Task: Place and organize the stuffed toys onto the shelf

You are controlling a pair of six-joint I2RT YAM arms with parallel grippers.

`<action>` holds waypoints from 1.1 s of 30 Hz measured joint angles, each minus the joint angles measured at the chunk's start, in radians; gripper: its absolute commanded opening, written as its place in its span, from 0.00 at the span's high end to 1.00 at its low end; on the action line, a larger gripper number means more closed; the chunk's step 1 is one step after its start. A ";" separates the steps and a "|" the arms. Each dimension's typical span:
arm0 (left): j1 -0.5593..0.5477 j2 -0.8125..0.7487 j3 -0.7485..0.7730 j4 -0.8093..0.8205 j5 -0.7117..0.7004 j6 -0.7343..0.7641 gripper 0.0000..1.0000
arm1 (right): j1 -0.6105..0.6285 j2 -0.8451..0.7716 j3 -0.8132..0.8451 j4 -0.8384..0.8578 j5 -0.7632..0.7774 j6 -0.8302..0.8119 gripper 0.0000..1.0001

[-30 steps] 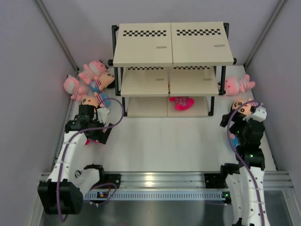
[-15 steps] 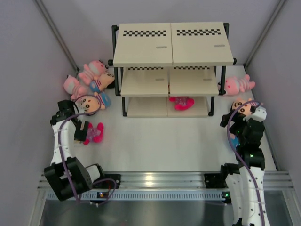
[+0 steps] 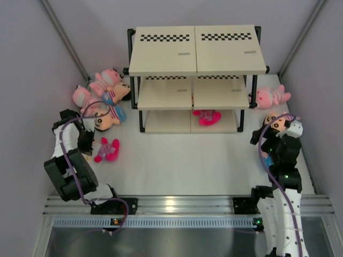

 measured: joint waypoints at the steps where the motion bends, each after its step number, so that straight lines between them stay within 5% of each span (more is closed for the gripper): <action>1: 0.000 0.005 0.000 0.001 0.028 0.010 1.00 | 0.000 0.001 0.000 0.000 -0.006 0.000 0.01; 5: 0.000 -0.011 -0.017 0.007 0.124 0.030 1.00 | 0.001 0.005 0.000 0.016 -0.084 -0.008 0.13; 10: -0.005 -0.167 -0.063 -0.012 0.271 0.094 1.00 | 0.077 0.005 -0.041 0.201 -0.362 -0.002 0.21; 15: -0.082 -0.378 -0.065 -0.089 0.446 0.206 1.00 | 0.402 0.054 -0.036 0.304 -0.438 -0.072 0.20; 22: -0.458 -0.449 -0.065 -0.158 0.571 0.234 1.00 | 0.949 0.351 0.167 0.299 -0.436 -0.397 0.11; 33: -0.647 -0.415 -0.047 -0.179 0.563 0.193 1.00 | 1.049 0.818 0.408 0.353 -0.690 -0.570 0.09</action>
